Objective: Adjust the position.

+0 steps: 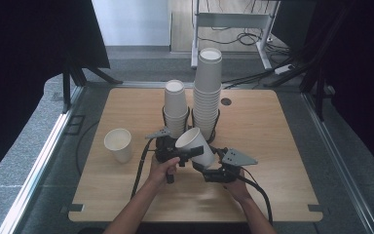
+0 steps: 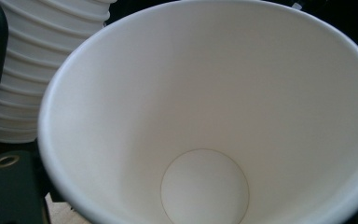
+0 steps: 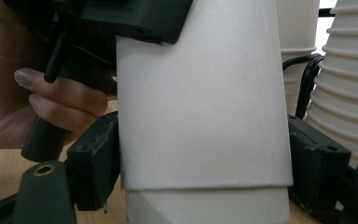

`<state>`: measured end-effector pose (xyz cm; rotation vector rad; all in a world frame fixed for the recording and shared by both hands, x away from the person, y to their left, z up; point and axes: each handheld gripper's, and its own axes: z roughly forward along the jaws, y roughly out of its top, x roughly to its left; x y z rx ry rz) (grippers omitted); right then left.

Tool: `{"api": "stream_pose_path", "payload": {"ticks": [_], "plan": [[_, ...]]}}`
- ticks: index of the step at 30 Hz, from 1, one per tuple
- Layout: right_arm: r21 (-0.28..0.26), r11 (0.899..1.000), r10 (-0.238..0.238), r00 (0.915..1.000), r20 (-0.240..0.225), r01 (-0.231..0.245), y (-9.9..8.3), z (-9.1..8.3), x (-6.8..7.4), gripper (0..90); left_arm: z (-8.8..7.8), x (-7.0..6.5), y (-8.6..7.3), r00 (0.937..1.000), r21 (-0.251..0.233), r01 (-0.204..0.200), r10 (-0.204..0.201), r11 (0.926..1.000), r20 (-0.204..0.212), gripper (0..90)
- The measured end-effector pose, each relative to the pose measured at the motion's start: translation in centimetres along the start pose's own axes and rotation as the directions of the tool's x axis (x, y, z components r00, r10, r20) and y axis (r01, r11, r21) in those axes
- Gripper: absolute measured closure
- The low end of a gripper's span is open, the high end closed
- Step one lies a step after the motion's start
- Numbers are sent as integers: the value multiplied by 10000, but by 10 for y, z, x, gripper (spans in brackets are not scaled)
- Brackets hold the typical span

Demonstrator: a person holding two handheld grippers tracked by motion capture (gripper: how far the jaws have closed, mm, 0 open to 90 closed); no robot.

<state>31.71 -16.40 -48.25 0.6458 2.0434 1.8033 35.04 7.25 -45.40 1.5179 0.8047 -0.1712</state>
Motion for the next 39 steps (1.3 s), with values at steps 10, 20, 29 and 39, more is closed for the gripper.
{"api": "stream_pose_path", "payload": {"ticks": [10, 20, 29, 39], "plan": [[352, 9994, -40, 9998, 202, 33, -2, 2, 3, 151, -6, -6, 3, 9989, -218, -436, 432, 9988, -191, 126], [1141, 9934, 61, 9989, 471, -115, -6, 4, 2, 126, -19, -9, 7, 9945, -456, -851, 820, 9953, -648, 127], [1670, 9858, 58, 9972, 741, -181, -9, 2, 0, 125, -32, -11, 10, 9850, -511, -1283, 1213, 9904, -1230, 126], [1959, 9803, 57, 9949, 1008, -255, -13, -2, -2, 126, -41, -10, 8, 9746, -392, -1567, 1480, 9869, -1683, 126]]}}
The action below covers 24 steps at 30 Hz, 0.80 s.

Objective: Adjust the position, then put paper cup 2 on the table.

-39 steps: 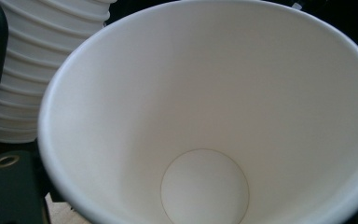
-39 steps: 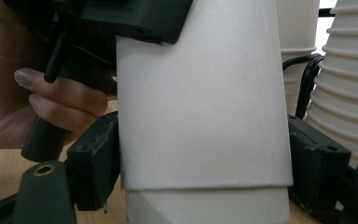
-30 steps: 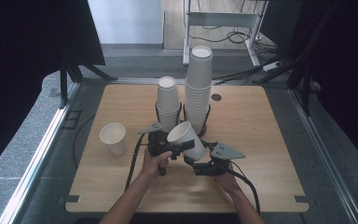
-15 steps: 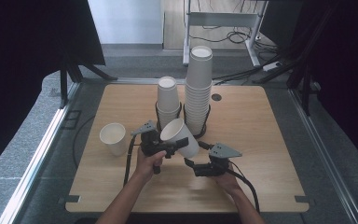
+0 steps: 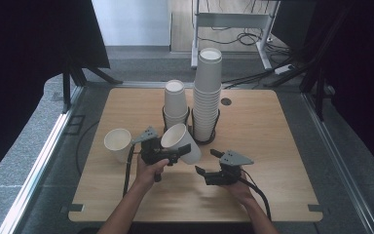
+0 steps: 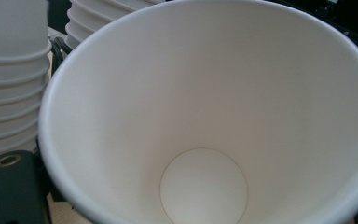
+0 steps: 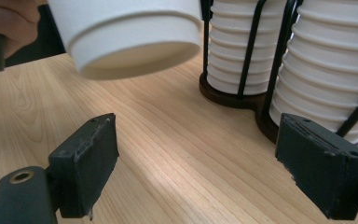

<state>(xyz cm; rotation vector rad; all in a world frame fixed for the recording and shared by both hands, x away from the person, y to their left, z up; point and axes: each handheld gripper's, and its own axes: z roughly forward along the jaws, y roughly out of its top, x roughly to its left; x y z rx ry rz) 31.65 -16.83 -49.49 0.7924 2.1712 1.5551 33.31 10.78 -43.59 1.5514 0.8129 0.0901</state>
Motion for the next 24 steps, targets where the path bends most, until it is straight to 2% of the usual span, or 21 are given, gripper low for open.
{"api": "stream_pose_path", "payload": {"ticks": [5, 9, 13, 16, 19, 24], "plan": [[270, 9996, -57, 9998, 208, 51, -3, 0, -1, 128, -8, 2, 1, 9999, -144, -75, 73, 9999, -149, 126], [394, 9992, -27, 9992, 397, 11, -3, -1, -3, 128, -14, 4, -1, 9980, -95, -292, 286, 9995, -566, 127], [368, 9993, -80, 9986, 518, 61, -2, -3, -5, 129, -18, 7, -5, 9932, 52, -469, 472, 9989, -1062, 127], [327, 9995, -55, 9983, 581, 37, -3, -5, -6, 130, -19, 8, -9, 9871, 232, -566, 594, 9981, -1487, 127], [370, 9993, -71, 9978, 652, 47, -3, -8, -7, 132, -18, 10, -13, 9766, 493, -706, 791, 9963, -2001, 126], [348, 9994, 6, 9974, 725, -31, -4, -9, -8, 134, -17, 11, -18, 9613, 695, -816, 969, 9942, -2579, 126]]}}
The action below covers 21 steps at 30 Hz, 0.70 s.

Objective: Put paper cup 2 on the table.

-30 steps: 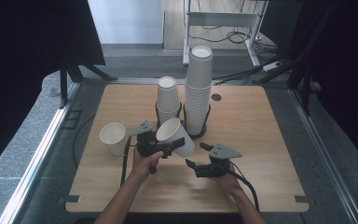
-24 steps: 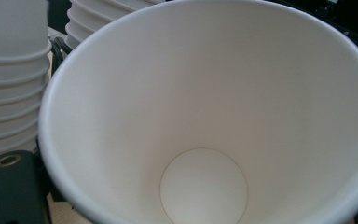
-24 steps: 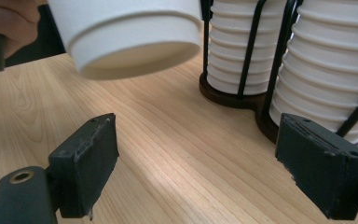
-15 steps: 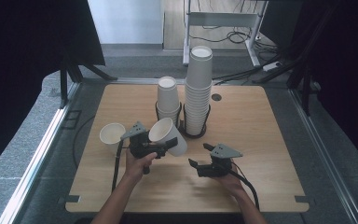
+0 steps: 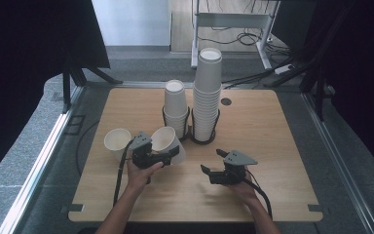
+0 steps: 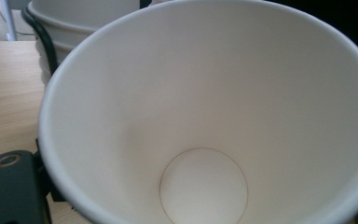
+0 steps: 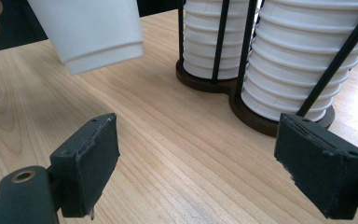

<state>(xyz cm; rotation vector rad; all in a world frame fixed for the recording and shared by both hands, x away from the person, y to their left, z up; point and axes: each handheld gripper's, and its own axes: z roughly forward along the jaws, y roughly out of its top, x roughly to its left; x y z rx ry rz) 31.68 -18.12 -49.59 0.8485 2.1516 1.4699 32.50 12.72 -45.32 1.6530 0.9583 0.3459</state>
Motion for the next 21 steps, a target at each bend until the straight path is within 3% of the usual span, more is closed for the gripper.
{"api": "stream_pose_path", "payload": {"ticks": [4, 8, 10, 14, 21], "plan": [[-11, 10000, 18, 10000, 11, -18, 0, 0, -1, 137, -1, 1, -3, 9981, 152, -233, 241, 9996, -565, 126], [35, 10000, 1, 10000, 14, -1, -1, 1, -1, 137, -1, 2, -6, 9900, 355, -438, 481, 9984, -1330, 125], [60, 10000, -9, 10000, 9, 9, -2, 2, -1, 138, -1, 2, -8, 9870, 446, -488, 550, 9978, -1512, 124], [137, 9999, -16, 10000, 3, 16, -3, 2, 0, 138, 2, 3, -10, 9695, 750, -830, 980, 9937, -2247, 123], [208, 9998, 16, 10000, 60, -17, -4, 3, -1, 142, 10, 6, -14, 9425, 1295, -1142, 1486, 9850, -2993, 120]]}}
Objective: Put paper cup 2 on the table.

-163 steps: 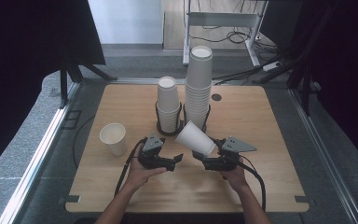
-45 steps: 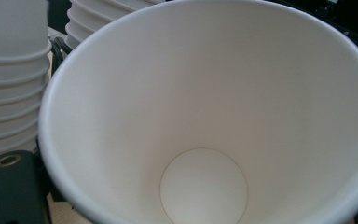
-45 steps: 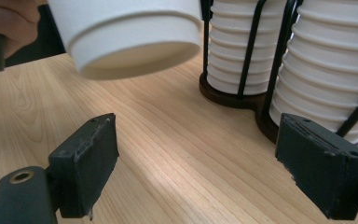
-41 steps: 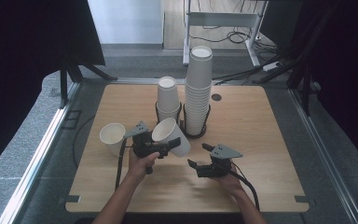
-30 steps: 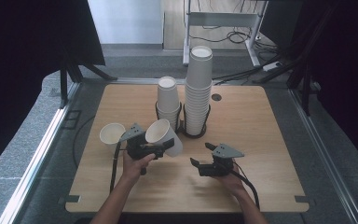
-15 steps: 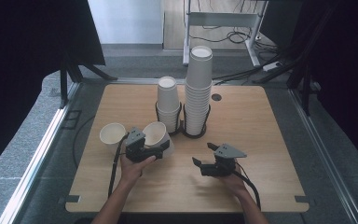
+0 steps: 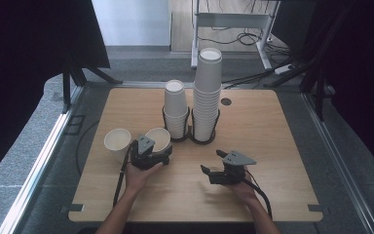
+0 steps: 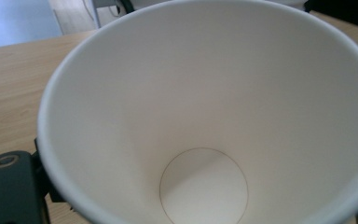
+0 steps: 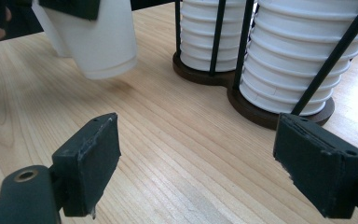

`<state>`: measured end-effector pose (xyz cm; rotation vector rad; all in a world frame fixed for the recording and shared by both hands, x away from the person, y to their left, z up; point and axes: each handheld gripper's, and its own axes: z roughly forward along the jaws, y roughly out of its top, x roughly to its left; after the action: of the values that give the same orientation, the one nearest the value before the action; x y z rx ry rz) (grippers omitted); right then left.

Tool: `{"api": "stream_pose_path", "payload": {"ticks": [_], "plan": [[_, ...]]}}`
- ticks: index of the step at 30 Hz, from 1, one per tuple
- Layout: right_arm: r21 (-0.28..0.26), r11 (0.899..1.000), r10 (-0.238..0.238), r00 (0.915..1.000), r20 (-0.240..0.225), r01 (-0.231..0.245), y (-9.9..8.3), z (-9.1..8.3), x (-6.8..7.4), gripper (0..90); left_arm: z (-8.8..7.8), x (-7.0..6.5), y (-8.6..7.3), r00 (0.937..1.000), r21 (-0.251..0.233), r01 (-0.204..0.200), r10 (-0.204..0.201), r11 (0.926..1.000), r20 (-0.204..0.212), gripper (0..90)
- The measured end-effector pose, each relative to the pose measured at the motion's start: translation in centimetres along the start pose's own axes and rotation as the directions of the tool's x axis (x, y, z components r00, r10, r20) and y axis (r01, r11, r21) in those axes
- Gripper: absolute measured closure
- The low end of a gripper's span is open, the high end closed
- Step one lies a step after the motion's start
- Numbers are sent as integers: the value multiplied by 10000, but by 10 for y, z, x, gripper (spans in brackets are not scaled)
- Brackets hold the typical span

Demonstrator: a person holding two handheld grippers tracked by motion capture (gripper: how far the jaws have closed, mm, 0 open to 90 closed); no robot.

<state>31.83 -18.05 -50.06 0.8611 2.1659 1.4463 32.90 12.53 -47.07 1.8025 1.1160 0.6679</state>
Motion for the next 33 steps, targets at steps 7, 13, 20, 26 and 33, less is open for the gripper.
{"api": "stream_pose_path", "payload": {"ticks": [7, 13, 20, 26, 33], "plan": [[-14, 10000, 2, 10000, -31, -2, 0, 0, 0, 142, 6, -2, -3, 9994, 383, -287, 295, 9989, -193, 119], [-46, 10000, 20, 10000, -83, -21, 0, 0, 0, 144, 10, -2, -5, 9977, 599, -429, 459, 9973, -508, 117], [-369, 9988, 324, 9990, -321, -336, 5, -5, -1, 146, 15, -2, -6, 9980, 790, -373, 412, 9962, -486, 115], [-491, 9979, 407, 9985, -362, -425, 6, -6, -2, 145, 18, -2, -6, 9981, 832, -346, 387, 9959, -486, 113], [-563, 9976, 366, 9981, -495, -394, 6, -8, 0, 146, 19, -4, -8, 9969, 819, -477, 526, 9955, -578, 98]]}}
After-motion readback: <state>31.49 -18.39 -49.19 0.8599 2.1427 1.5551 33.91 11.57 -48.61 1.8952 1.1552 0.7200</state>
